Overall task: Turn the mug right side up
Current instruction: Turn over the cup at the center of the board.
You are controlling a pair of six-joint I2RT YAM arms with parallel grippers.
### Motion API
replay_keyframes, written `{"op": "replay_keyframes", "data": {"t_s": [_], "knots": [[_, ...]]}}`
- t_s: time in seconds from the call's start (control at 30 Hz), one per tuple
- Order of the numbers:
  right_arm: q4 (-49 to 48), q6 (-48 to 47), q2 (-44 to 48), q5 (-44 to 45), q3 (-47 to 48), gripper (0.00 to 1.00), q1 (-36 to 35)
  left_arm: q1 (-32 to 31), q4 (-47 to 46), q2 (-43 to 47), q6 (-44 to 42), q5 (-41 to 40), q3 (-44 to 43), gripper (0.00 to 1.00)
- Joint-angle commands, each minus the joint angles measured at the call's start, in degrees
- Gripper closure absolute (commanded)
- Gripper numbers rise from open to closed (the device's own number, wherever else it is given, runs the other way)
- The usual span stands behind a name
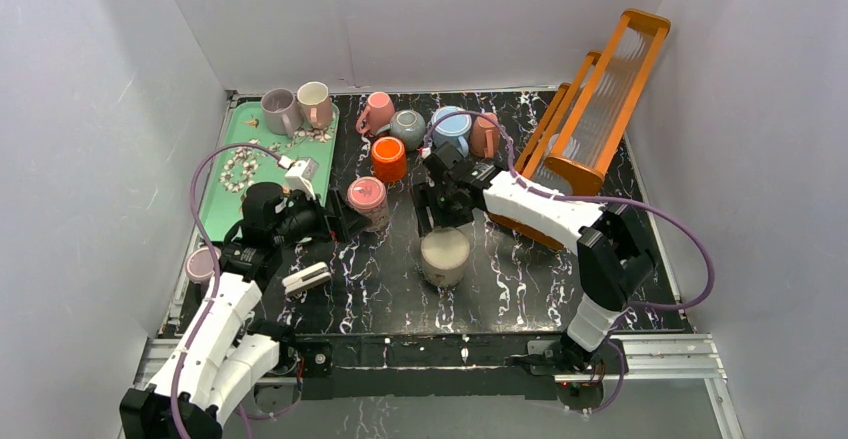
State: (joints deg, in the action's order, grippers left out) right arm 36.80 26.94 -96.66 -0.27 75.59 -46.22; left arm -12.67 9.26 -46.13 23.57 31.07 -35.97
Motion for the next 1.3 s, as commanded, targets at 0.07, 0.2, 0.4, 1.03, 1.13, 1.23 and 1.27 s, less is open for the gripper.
{"op": "replay_keyframes", "data": {"t_s": [0.07, 0.2, 0.4, 1.03, 1.13, 1.23, 1.27], "knots": [[2.34, -5.06, -2.46, -7.40, 3.30, 0.25, -3.63, -0.16, 2.53, 1.98, -1.59, -2.92, 0.35, 0.02], [5.35, -5.77, -3.12, -5.18, 6.75, 0.25, -4.59, -0.16, 2.52, 1.96, -1.60, -3.12, 0.26, 0.02], [10.93, -6.85, -6.04, 2.69, 11.21, 0.26, -4.84, -0.16, 2.84, 2.44, -1.65, -3.84, 0.21, 0.02], [13.04, -9.56, -14.08, 5.07, 16.93, 0.48, -5.63, -0.12, 3.84, 3.76, -1.86, -6.18, 0.06, 0.02], [12.53, -10.21, -13.72, 5.09, 17.11, 0.59, -5.69, -0.16, 3.84, 3.57, -1.86, -6.21, 0.02, 0.02], [11.25, -10.55, -12.56, 5.10, 16.15, 0.71, -5.65, -0.17, 3.84, 3.49, -1.86, -6.20, 0.04, 0.02], [10.61, -10.82, -11.98, 5.05, 15.79, 0.75, -5.67, -0.15, 3.88, 3.48, -1.86, -6.20, 0.02, 0.02]]}}
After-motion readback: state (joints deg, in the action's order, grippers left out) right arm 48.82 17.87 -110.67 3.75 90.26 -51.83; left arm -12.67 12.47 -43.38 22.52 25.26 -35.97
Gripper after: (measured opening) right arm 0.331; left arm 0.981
